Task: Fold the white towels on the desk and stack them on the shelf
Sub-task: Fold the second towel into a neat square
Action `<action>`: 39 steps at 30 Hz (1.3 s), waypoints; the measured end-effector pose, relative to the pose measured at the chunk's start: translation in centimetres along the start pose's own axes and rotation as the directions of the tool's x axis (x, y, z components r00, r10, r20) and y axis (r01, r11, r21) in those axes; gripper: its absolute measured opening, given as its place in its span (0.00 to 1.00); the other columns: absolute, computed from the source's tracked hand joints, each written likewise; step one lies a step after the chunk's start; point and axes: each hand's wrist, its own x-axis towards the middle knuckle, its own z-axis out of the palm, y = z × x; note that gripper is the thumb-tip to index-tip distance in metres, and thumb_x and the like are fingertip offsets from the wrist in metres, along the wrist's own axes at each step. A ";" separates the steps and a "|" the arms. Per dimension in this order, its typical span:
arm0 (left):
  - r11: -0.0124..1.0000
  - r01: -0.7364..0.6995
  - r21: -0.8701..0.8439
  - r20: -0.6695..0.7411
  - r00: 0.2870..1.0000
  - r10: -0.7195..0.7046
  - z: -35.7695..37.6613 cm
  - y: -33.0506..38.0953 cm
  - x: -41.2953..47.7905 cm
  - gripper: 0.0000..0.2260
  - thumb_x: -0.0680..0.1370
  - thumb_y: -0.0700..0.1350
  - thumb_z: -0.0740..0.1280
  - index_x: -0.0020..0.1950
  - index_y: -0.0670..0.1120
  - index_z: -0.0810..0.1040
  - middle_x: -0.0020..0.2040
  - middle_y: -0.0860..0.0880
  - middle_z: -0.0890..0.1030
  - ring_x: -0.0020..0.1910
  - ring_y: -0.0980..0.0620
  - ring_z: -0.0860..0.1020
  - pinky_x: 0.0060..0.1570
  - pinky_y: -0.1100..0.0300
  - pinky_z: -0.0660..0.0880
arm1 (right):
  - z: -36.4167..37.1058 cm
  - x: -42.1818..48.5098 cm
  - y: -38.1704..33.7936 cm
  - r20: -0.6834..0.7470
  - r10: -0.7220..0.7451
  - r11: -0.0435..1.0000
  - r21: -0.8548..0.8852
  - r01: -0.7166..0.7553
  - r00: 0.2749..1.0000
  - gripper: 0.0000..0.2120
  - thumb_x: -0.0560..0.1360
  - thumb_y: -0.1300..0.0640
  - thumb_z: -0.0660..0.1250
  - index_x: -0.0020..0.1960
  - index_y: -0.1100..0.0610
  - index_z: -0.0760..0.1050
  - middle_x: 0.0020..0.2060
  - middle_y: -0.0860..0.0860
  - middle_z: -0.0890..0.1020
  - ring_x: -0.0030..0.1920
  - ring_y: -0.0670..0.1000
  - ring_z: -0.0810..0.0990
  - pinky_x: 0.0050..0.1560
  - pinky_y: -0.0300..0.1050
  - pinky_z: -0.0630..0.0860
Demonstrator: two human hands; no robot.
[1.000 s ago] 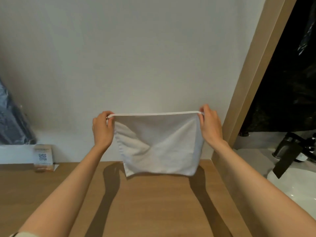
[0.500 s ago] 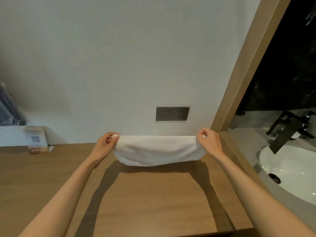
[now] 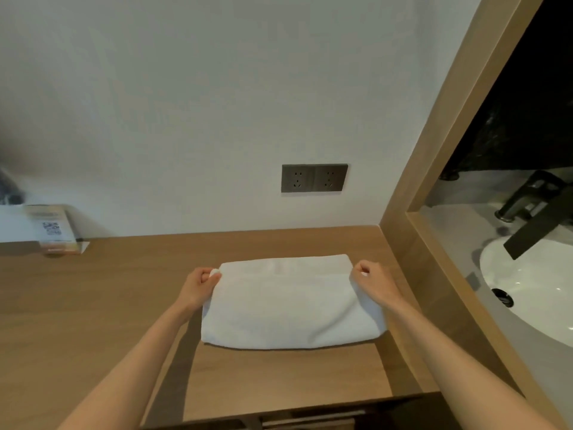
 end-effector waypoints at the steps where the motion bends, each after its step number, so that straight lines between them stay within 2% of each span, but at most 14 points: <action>1: 1.000 0.018 -0.011 -0.009 1.000 -0.018 0.2 0.0 0.5 0.14 0.80 0.46 0.61 0.57 0.36 0.76 0.39 0.49 0.76 0.39 0.53 0.73 0.35 0.63 0.69 | 0.2 0.3 0.0 -0.008 -0.019 1.000 -0.016 0.019 1.000 0.09 0.75 0.61 0.63 0.37 0.55 0.75 0.35 0.48 0.77 0.40 0.49 0.75 0.39 0.40 0.68; 4: 0.997 0.057 -0.047 -0.065 0.996 -0.060 0.9 0.4 1.7 0.12 0.80 0.45 0.61 0.58 0.38 0.74 0.49 0.43 0.77 0.47 0.47 0.74 0.45 0.58 0.70 | 0.8 1.8 -0.1 -0.060 -0.052 0.996 -0.080 0.048 0.997 0.06 0.75 0.62 0.63 0.46 0.59 0.79 0.43 0.50 0.76 0.47 0.50 0.74 0.48 0.41 0.68; 7: 0.993 0.086 -0.077 -0.107 0.990 -0.094 1.4 0.3 3.3 0.11 0.80 0.44 0.60 0.57 0.38 0.73 0.44 0.46 0.74 0.45 0.48 0.72 0.45 0.57 0.67 | 1.2 3.9 0.0 -0.080 -0.044 0.996 -0.082 0.037 0.996 0.07 0.76 0.62 0.62 0.50 0.57 0.78 0.48 0.52 0.76 0.49 0.50 0.73 0.49 0.42 0.67; 10: 0.990 0.109 -0.088 -0.098 0.988 -0.117 1.6 -0.3 5.1 0.11 0.80 0.45 0.60 0.56 0.37 0.73 0.39 0.48 0.72 0.42 0.49 0.71 0.44 0.57 0.67 | 1.6 6.2 0.2 -0.104 -0.005 0.997 -0.076 -0.003 0.995 0.07 0.76 0.61 0.63 0.52 0.55 0.78 0.50 0.54 0.79 0.52 0.52 0.75 0.51 0.44 0.70; 13: 0.988 0.129 -0.082 -0.107 0.985 -0.137 2.2 -0.7 6.5 0.08 0.80 0.45 0.60 0.50 0.40 0.70 0.34 0.51 0.67 0.41 0.49 0.68 0.37 0.60 0.65 | 2.4 8.0 0.1 -0.125 0.029 0.997 -0.071 -0.038 0.992 0.07 0.76 0.62 0.64 0.53 0.59 0.77 0.52 0.57 0.79 0.55 0.56 0.76 0.54 0.45 0.69; 15: 0.990 0.127 -0.067 -0.122 0.983 -0.134 2.6 -0.8 7.2 0.07 0.81 0.44 0.59 0.49 0.40 0.68 0.35 0.50 0.67 0.43 0.48 0.68 0.37 0.60 0.64 | 3.0 9.0 0.1 -0.122 0.045 0.996 -0.073 -0.054 0.991 0.07 0.77 0.62 0.64 0.54 0.60 0.76 0.53 0.58 0.78 0.56 0.57 0.75 0.55 0.44 0.67; 17: 0.993 0.120 -0.016 -0.127 0.984 -0.121 2.9 -0.9 7.8 0.07 0.81 0.44 0.57 0.51 0.40 0.67 0.39 0.48 0.69 0.45 0.48 0.69 0.44 0.57 0.65 | 3.7 9.9 0.2 -0.117 0.077 0.993 -0.083 -0.087 0.990 0.07 0.77 0.62 0.63 0.55 0.61 0.75 0.54 0.59 0.77 0.58 0.58 0.74 0.57 0.46 0.67; 19: 0.991 0.123 0.048 -0.125 0.985 -0.116 3.2 -1.2 8.3 0.08 0.82 0.45 0.56 0.54 0.40 0.68 0.44 0.45 0.72 0.46 0.47 0.70 0.47 0.57 0.64 | 4.3 10.6 0.6 -0.104 0.095 0.987 -0.117 -0.107 0.990 0.07 0.78 0.62 0.62 0.54 0.61 0.74 0.54 0.59 0.77 0.58 0.58 0.73 0.56 0.48 0.68; 24: 0.974 0.146 0.171 -0.133 0.983 -0.124 3.8 -1.8 9.2 0.09 0.82 0.48 0.57 0.53 0.42 0.69 0.46 0.45 0.74 0.45 0.46 0.73 0.45 0.56 0.66 | 5.7 11.0 1.6 -0.088 0.159 0.951 -0.255 -0.177 0.983 0.07 0.79 0.62 0.59 0.55 0.61 0.73 0.55 0.59 0.73 0.57 0.61 0.73 0.53 0.51 0.69; 28: 0.948 0.151 0.278 -0.169 0.980 -0.106 4.2 -2.1 9.6 0.13 0.81 0.51 0.56 0.56 0.42 0.70 0.47 0.45 0.77 0.46 0.43 0.76 0.44 0.54 0.69 | 6.5 11.0 2.0 -0.124 0.152 0.925 -0.332 -0.185 0.981 0.09 0.79 0.62 0.57 0.57 0.60 0.72 0.56 0.59 0.72 0.55 0.62 0.74 0.52 0.51 0.70; 33: 0.907 0.182 0.379 -0.217 0.971 -0.104 5.1 -1.2 9.1 0.12 0.82 0.49 0.54 0.58 0.43 0.69 0.49 0.42 0.79 0.48 0.40 0.77 0.41 0.54 0.69 | 6.8 11.3 2.2 -0.140 0.185 0.909 -0.353 -0.223 0.973 0.09 0.78 0.63 0.59 0.57 0.60 0.73 0.56 0.60 0.72 0.55 0.63 0.73 0.51 0.51 0.70; 36: 0.848 0.141 0.512 -0.265 0.964 -0.001 5.9 -0.2 8.5 0.13 0.80 0.43 0.58 0.63 0.40 0.69 0.59 0.39 0.73 0.57 0.39 0.72 0.49 0.49 0.69 | 7.9 10.8 1.8 -0.244 0.123 0.857 -0.462 -0.227 0.962 0.13 0.74 0.67 0.63 0.57 0.58 0.72 0.56 0.59 0.72 0.57 0.61 0.70 0.53 0.53 0.69; 38: 0.801 0.046 0.597 -0.258 0.956 0.137 7.0 0.2 8.2 0.14 0.79 0.42 0.59 0.64 0.39 0.71 0.63 0.38 0.70 0.61 0.39 0.69 0.58 0.49 0.67 | 8.9 10.2 1.0 -0.244 -0.020 0.842 -0.527 -0.115 0.970 0.16 0.73 0.68 0.64 0.58 0.57 0.73 0.58 0.58 0.73 0.60 0.59 0.69 0.60 0.53 0.67; 39: 0.804 -0.031 0.594 -0.212 0.958 0.194 7.7 0.6 8.0 0.14 0.79 0.41 0.59 0.63 0.40 0.72 0.65 0.39 0.69 0.64 0.39 0.68 0.62 0.49 0.65 | 9.6 9.8 0.3 -0.208 -0.090 0.860 -0.509 -0.029 0.974 0.16 0.73 0.67 0.63 0.60 0.56 0.74 0.61 0.57 0.73 0.63 0.58 0.68 0.65 0.53 0.64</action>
